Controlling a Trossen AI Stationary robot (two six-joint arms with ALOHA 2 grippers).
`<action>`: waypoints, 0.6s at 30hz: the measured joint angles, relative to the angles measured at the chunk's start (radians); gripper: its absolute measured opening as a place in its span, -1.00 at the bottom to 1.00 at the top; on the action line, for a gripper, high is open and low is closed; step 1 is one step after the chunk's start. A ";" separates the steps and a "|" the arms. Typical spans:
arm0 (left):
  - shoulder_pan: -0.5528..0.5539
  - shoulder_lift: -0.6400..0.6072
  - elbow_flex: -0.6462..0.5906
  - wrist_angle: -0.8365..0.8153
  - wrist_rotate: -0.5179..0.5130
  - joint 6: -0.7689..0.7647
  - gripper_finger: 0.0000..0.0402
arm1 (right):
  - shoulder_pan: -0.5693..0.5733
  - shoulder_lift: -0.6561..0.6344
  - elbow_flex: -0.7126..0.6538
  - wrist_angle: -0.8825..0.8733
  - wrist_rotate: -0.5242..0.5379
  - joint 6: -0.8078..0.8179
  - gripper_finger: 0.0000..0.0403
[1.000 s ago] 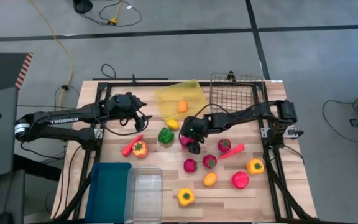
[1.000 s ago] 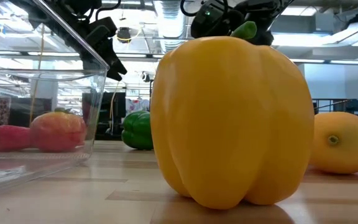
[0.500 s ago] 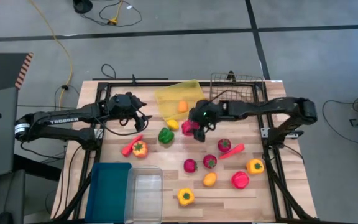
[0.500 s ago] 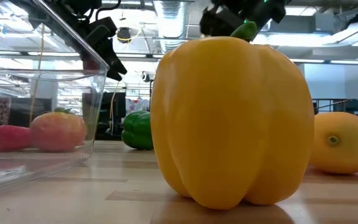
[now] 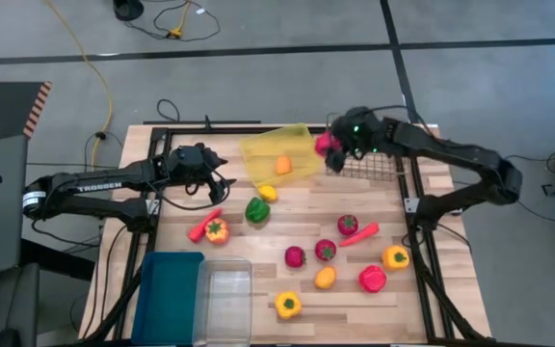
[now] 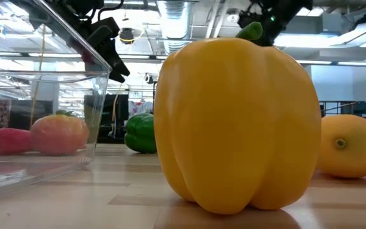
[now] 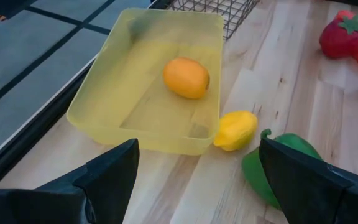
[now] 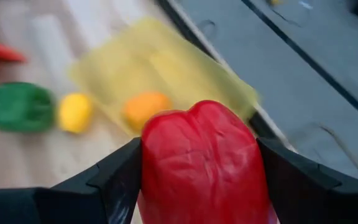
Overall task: Sort produce into baskets
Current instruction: Put the red bell pepper into the wire basket
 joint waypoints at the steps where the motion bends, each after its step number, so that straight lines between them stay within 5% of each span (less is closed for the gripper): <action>1: 0.000 0.000 0.000 0.000 0.000 0.000 0.59 | -0.030 -0.002 0.000 -0.014 0.000 0.000 0.57; 18: 0.000 0.000 0.000 0.000 0.000 0.000 0.59 | -0.368 0.239 0.000 -0.104 -0.004 0.000 0.57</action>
